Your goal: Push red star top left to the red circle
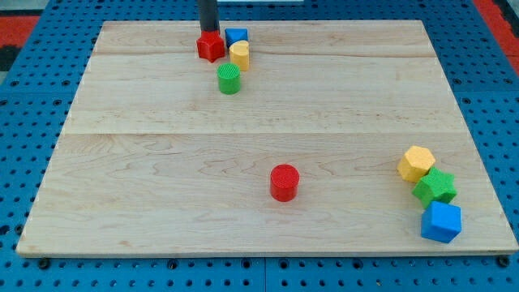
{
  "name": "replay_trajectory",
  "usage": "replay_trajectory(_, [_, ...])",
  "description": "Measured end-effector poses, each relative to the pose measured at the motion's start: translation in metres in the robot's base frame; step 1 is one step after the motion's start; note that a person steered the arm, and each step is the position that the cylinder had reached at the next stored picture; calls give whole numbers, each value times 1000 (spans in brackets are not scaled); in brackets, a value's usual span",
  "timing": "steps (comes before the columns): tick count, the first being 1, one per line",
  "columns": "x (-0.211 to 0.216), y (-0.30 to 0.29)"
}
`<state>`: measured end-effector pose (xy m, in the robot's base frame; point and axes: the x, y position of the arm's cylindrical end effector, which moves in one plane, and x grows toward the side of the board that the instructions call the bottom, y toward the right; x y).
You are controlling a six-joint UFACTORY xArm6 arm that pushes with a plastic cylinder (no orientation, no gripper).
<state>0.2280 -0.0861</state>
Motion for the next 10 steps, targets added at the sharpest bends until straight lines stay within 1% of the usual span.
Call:
replay_trajectory(3, [75,0])
replay_trajectory(5, [150,0])
replay_trajectory(7, [238,-1])
replay_trajectory(8, [273,-5])
replay_trajectory(10, [284,2])
